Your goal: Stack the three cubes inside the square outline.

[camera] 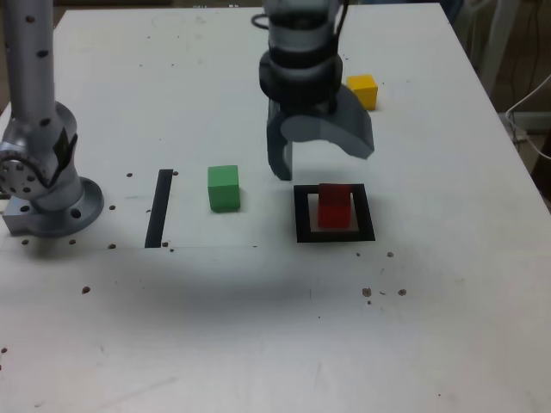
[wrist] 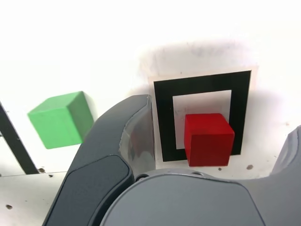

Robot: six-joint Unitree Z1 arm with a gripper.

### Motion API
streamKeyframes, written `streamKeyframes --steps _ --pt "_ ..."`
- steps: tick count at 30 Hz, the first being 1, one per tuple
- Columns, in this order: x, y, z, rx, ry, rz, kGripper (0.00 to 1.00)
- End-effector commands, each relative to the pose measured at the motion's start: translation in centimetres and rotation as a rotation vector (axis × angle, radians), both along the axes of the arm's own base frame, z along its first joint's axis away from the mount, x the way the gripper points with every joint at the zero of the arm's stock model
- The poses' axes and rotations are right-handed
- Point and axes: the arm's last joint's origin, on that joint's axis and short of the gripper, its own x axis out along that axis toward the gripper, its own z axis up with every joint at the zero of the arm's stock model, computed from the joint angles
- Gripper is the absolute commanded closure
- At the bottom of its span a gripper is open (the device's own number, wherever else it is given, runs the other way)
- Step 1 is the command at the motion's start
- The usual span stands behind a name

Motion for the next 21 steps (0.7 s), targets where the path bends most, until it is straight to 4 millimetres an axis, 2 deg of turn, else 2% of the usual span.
streamKeyframes --steps 1,9,15,21 --pt "-0.1 0.1 0.6 0.007 -0.007 0.003 0.01" --pt "-0.7 1.3 1.5 0.011 0.038 -0.025 0.01" --pt "-1.0 3.6 3.2 0.014 0.048 -0.074 0.01" --pt "0.2 6.6 4.2 0.024 0.029 -0.076 0.01"
